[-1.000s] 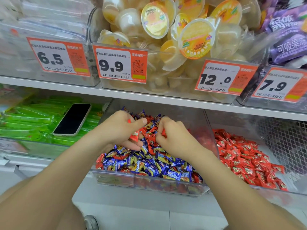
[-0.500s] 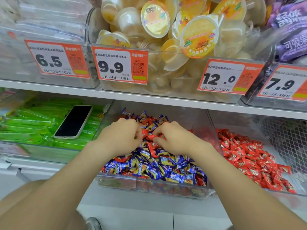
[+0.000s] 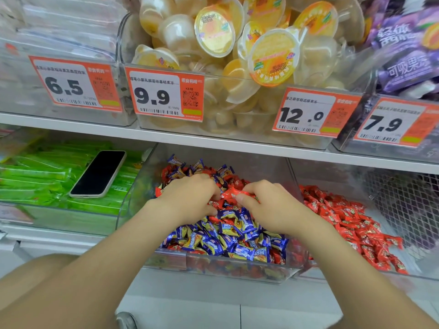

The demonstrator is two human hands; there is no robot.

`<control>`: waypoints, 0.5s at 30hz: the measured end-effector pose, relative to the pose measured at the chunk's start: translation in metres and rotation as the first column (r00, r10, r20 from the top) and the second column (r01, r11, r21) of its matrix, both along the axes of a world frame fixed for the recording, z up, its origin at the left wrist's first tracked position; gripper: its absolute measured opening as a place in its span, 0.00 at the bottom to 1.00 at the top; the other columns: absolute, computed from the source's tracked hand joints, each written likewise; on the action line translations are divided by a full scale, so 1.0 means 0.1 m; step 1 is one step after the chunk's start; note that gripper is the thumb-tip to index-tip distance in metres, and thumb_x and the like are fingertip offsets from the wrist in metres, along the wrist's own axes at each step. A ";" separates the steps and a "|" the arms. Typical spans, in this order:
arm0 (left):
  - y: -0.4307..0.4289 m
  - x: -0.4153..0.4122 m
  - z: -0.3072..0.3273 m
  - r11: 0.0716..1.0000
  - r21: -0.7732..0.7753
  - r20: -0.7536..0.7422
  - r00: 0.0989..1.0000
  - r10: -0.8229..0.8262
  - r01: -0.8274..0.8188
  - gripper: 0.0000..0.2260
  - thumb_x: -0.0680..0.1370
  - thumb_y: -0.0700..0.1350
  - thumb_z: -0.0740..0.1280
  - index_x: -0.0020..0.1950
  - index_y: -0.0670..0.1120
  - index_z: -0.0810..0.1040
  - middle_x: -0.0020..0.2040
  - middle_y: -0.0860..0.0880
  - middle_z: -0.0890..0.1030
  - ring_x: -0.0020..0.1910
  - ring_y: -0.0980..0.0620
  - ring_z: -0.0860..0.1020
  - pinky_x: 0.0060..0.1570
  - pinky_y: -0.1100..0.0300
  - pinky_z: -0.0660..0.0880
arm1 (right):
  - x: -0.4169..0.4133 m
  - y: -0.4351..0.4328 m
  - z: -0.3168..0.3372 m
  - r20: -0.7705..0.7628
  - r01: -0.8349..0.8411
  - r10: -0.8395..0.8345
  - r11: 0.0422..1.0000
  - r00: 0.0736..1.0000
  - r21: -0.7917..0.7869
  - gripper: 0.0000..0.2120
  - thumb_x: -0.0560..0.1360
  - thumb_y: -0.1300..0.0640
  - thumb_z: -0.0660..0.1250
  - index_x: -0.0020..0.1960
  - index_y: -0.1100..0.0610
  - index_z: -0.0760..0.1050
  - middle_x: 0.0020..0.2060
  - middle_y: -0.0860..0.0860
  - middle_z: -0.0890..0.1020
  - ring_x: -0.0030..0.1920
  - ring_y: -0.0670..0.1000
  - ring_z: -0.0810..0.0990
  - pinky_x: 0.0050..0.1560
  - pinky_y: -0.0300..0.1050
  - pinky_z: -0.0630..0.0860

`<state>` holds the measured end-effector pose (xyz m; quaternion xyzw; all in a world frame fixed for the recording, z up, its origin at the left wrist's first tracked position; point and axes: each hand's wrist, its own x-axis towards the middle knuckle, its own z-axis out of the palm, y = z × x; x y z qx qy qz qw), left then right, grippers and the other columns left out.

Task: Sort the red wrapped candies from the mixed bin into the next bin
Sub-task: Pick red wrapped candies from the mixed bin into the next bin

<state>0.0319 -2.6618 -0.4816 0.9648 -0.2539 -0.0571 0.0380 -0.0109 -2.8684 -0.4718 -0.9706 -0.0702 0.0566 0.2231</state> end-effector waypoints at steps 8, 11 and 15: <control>-0.08 -0.03 -0.02 0.994 0.104 0.107 0.994 0.025 -0.036 0.18 0.77 0.37 0.72 0.60 0.57 0.80 0.58 0.49 0.79 0.52 0.43 0.81 0.48 0.51 0.75 | -0.07 0.09 0.03 0.035 0.064 -0.068 0.992 0.997 0.112 0.23 0.87 0.44 0.58 0.44 0.61 0.75 0.29 0.51 0.74 0.30 0.54 0.70 0.34 0.50 0.67; -0.07 -0.03 -0.06 0.995 0.099 0.148 0.989 0.016 -0.031 0.19 0.77 0.36 0.72 0.61 0.57 0.78 0.58 0.49 0.79 0.53 0.44 0.81 0.45 0.53 0.72 | -0.10 0.07 0.07 0.060 0.076 -0.087 0.984 0.994 0.160 0.23 0.87 0.43 0.59 0.46 0.61 0.78 0.28 0.51 0.75 0.29 0.52 0.71 0.34 0.50 0.70; 0.04 -0.01 -0.06 0.993 -0.095 0.135 0.988 0.080 -0.067 0.14 0.78 0.42 0.73 0.56 0.61 0.78 0.55 0.54 0.81 0.54 0.48 0.81 0.48 0.51 0.78 | -0.09 -0.03 0.11 0.056 0.125 -0.138 0.973 0.989 0.194 0.24 0.87 0.43 0.58 0.50 0.62 0.80 0.23 0.47 0.71 0.24 0.48 0.68 0.29 0.44 0.65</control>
